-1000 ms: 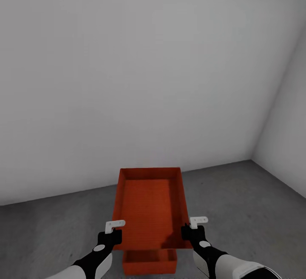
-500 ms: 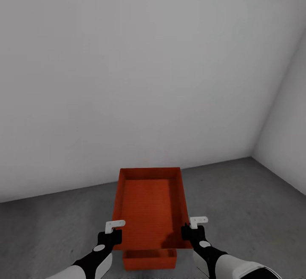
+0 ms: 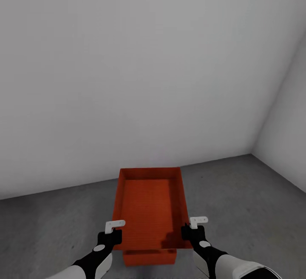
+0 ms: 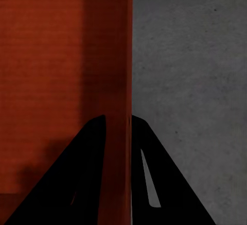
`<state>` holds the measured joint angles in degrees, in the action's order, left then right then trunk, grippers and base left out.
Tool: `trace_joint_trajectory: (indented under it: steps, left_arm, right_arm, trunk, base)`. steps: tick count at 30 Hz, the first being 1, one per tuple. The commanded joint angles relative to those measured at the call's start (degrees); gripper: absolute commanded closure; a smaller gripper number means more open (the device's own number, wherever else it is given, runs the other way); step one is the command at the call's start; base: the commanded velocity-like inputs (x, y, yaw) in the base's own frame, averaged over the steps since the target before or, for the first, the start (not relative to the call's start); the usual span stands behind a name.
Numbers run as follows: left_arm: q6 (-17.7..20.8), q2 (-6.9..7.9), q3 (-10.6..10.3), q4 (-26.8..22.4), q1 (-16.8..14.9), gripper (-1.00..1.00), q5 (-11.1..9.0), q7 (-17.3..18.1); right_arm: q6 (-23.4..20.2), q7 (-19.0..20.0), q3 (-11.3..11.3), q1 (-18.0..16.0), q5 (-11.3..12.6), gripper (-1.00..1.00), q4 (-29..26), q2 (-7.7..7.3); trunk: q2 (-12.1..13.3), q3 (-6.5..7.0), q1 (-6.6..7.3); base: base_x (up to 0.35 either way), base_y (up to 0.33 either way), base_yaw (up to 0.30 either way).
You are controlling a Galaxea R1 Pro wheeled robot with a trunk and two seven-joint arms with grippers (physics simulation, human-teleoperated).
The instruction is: Move the two storage containers from the living room to the garage. In the garage, place one container on the floor and stack the other container on top of it (either order is fine).
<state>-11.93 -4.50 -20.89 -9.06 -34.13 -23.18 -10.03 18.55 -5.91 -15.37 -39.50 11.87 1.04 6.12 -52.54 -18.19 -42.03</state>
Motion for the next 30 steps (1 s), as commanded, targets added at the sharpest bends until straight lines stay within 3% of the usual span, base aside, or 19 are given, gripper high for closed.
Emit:
trace_joint_trajectory:
  steps: [1, 30]
  left_arm:
    - [-0.11, 0.63, 3.22, -0.17, -0.06, 1.00, -0.69, -0.61]
    - [-0.11, 0.63, 3.22, -0.17, -0.06, 1.00, -0.66, -0.61]
  right_arm:
    - [0.08, 0.10, 4.03, -0.05, -0.45, 1.00, 0.02, 0.03]
    - [0.08, 0.11, 4.03, -0.05, -0.45, 1.00, 0.02, 0.04]
  trunk:
    - [-0.06, -0.16, 0.00]
    - [-0.06, -2.79, 0.00]
  base:
    - [0.000, 0.000, 0.000]
    - [0.000, 0.000, 0.000]
